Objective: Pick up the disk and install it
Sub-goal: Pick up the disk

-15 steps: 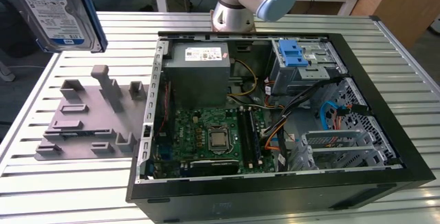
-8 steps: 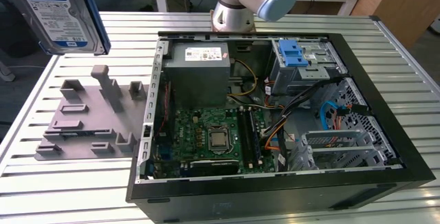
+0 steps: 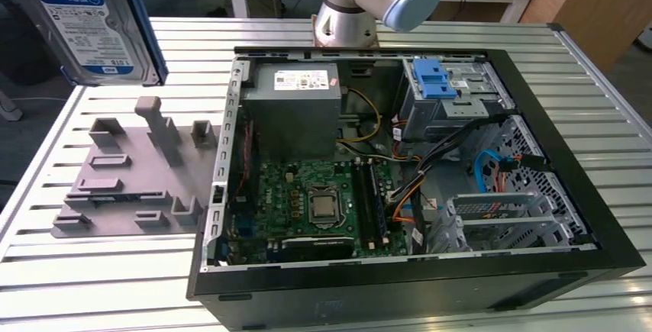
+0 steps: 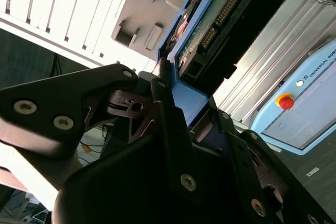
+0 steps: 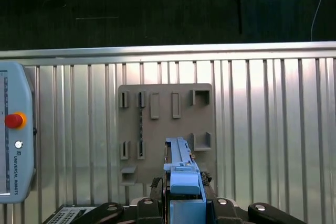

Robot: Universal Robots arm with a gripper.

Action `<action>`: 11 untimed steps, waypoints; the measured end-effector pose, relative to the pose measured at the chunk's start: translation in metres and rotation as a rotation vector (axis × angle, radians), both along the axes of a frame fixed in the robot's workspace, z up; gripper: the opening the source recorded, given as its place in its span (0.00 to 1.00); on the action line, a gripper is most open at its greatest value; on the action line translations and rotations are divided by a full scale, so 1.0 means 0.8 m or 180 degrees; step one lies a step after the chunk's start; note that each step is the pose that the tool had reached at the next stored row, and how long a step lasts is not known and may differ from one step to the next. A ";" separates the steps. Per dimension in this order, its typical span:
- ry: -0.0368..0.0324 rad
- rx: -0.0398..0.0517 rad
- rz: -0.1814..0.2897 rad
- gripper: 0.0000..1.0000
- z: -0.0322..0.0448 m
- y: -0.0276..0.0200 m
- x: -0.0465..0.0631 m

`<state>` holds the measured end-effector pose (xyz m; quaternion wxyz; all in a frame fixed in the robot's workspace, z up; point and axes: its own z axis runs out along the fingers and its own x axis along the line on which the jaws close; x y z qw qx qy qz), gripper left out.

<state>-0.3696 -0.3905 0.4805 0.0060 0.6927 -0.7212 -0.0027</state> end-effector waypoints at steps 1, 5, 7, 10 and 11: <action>0.0000 0.0000 0.0000 0.37 0.0000 -0.0009 0.001; 0.0000 0.0000 0.0000 0.37 0.0001 -0.0060 0.008; 0.0000 0.0000 0.0000 0.37 0.0000 -0.0085 0.012; 0.0000 0.0000 0.0000 0.37 0.0000 -0.0122 0.018; 0.0000 0.0000 0.0000 0.37 0.0000 -0.0134 0.020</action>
